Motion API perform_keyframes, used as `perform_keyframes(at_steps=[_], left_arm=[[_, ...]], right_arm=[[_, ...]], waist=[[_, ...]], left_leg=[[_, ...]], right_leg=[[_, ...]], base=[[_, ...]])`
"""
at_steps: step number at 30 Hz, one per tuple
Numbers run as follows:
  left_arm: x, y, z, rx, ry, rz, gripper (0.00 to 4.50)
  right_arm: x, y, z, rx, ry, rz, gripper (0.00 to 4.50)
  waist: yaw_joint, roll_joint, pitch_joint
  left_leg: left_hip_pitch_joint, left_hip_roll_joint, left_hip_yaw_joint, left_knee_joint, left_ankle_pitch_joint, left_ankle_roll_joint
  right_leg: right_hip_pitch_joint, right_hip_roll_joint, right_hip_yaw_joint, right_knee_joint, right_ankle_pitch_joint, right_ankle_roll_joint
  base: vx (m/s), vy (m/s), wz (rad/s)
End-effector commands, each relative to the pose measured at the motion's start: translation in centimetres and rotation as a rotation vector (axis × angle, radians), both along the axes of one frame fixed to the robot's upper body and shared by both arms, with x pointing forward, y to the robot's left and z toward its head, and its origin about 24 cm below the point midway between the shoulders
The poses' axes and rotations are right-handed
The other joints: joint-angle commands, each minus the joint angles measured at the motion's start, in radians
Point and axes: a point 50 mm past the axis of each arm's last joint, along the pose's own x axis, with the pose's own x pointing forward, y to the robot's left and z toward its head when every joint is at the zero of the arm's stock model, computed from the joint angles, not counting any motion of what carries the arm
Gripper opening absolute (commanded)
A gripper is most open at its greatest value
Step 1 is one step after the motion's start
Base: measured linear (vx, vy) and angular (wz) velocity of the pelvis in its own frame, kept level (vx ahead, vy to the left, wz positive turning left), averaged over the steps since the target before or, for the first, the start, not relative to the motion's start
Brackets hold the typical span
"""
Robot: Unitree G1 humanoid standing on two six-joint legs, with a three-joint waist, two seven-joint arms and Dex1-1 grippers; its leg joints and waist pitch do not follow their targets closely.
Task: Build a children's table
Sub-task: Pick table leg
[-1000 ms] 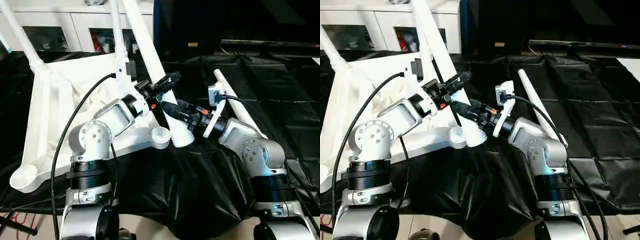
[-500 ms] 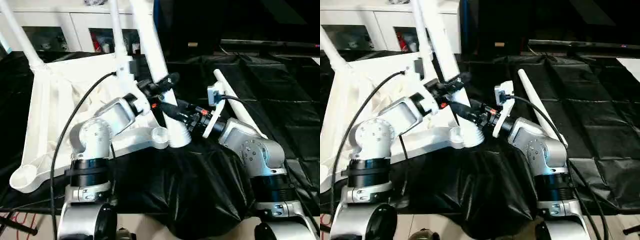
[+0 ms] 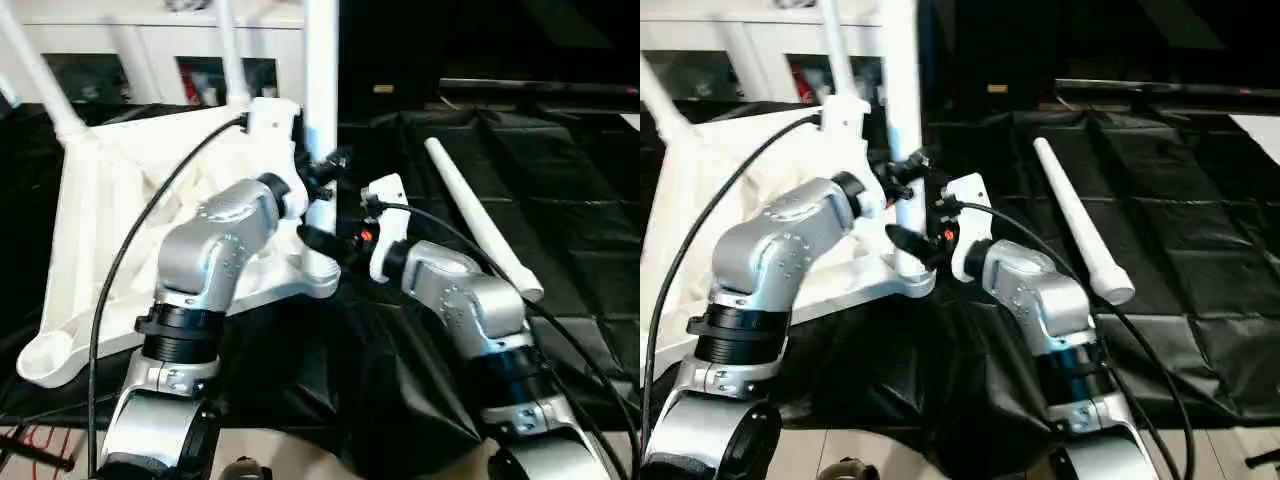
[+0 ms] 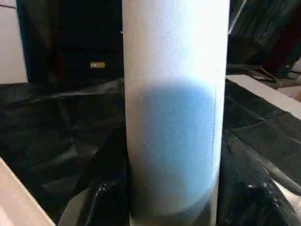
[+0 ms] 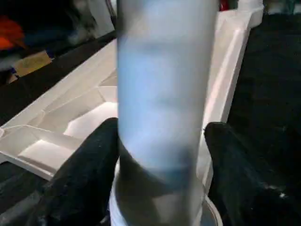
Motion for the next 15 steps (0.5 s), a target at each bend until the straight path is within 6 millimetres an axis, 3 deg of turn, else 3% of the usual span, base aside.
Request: perform_keyframes(at_steps=[1,3,7,11,13,15], left_arm=[[0.06,-0.12,0.76,0.008,-0.038,0.008,1.90],[0.08,-0.10,0.74,0.012,-0.041,0.011,1.90],[0.05,0.09,0.55,0.020,-0.040,0.017,1.90],[0.01,0.11,0.42,0.015,-0.029,0.004,1.90],[-0.03,0.08,0.35,0.006,-0.016,-0.007,2.46],[-0.20,0.02,0.31,-0.027,0.004,-0.044,2.60]], right_arm=[[0.41,0.07,0.36,-0.017,-0.025,-0.026,2.66],[0.43,0.18,0.37,-0.019,-0.029,-0.029,2.36],[0.34,0.32,0.37,-0.021,-0.036,-0.023,2.03],[0.24,0.32,0.41,-0.011,-0.044,-0.008,1.96],[0.22,0.27,0.45,-0.005,-0.048,-0.003,1.94],[0.10,0.03,0.66,0.017,-0.063,0.019,1.94]], waist=[[-0.002,0.007,-0.081],[-0.002,0.002,-0.080],[-0.001,0.004,-0.080],[-0.001,0.005,-0.081],[-0.001,0.006,-0.081],[0.000,0.009,-0.081]], left_leg=[[0.016,0.012,-0.004,-0.066,-0.183,-0.029],[0.017,0.013,-0.004,-0.066,-0.183,-0.027],[0.017,0.013,-0.004,-0.066,-0.180,-0.026],[0.016,0.012,-0.003,-0.065,-0.176,-0.023],[0.016,0.012,-0.003,-0.065,-0.175,-0.024],[0.017,0.011,-0.003,-0.064,-0.179,-0.023]], right_leg=[[0.056,-0.063,0.039,-0.070,-0.170,-0.151],[0.055,-0.063,0.040,-0.070,-0.166,-0.152],[0.056,-0.063,0.040,-0.069,-0.166,-0.152],[0.057,-0.064,0.041,-0.068,-0.158,-0.154],[0.057,-0.064,0.041,-0.067,-0.153,-0.157],[0.057,-0.063,0.041,-0.068,-0.156,-0.157]], base=[[0.000,0.000,0.00],[0.000,0.000,0.00],[0.000,0.000,0.00],[0.000,0.000,0.00],[0.000,0.000,0.00],[0.000,0.000,0.00]])
